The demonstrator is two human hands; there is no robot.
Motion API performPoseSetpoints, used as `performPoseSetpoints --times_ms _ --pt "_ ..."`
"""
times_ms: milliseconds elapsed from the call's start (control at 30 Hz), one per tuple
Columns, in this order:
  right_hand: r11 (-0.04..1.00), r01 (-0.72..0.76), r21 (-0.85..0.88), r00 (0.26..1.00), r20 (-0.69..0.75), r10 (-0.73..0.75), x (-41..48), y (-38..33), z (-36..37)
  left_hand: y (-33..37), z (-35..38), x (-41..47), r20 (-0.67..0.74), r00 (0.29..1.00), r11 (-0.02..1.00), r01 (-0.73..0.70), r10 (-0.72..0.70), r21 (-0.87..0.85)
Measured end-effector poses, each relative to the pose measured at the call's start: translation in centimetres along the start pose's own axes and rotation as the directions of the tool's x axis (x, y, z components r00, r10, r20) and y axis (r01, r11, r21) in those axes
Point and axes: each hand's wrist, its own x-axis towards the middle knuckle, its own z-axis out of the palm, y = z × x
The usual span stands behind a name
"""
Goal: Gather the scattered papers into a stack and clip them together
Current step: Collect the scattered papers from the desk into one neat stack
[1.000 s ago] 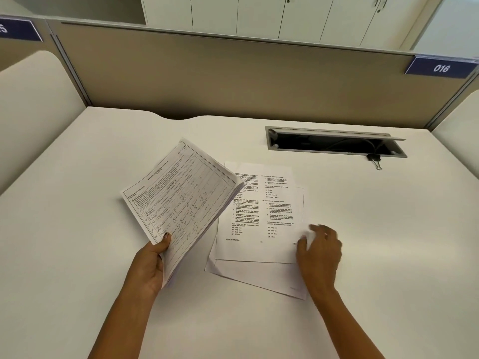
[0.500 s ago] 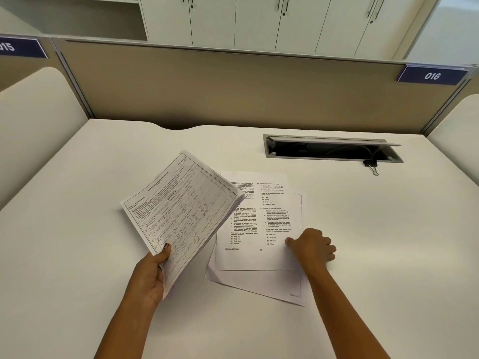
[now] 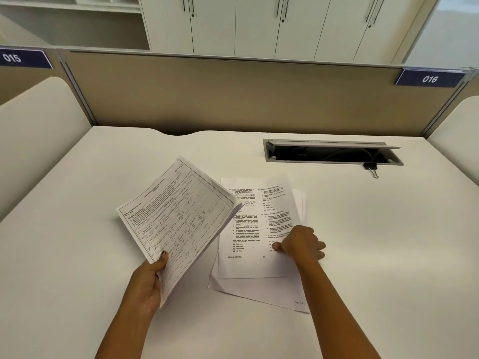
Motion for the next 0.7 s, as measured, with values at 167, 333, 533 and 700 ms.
performPoseSetpoints --times_ms 167,333,533,700 --pt "0.967 0.176 0.183 0.980 -0.124 -0.155 -0.3 1.1 0.1 0.1 0.1 0.2 0.002 1.000 1.000 -0.003 0.003 0.011" --pt "0.779 0.357 0.516 0.930 -0.276 -0.244 -1.0 2.5 -0.2 0.2 -0.1 -0.1 0.039 0.999 0.999 -0.028 0.026 0.047" --pt "0.529 0.381 0.758 0.889 -0.143 -0.434 -0.8 3.2 -0.7 0.2 0.7 -0.7 0.125 0.987 0.975 -0.125 0.103 0.185" --pt "0.448 0.372 0.813 0.794 -0.028 -0.607 -1.9 2.4 -1.4 0.2 2.4 -1.0 0.155 0.961 0.922 -0.267 0.231 0.281"
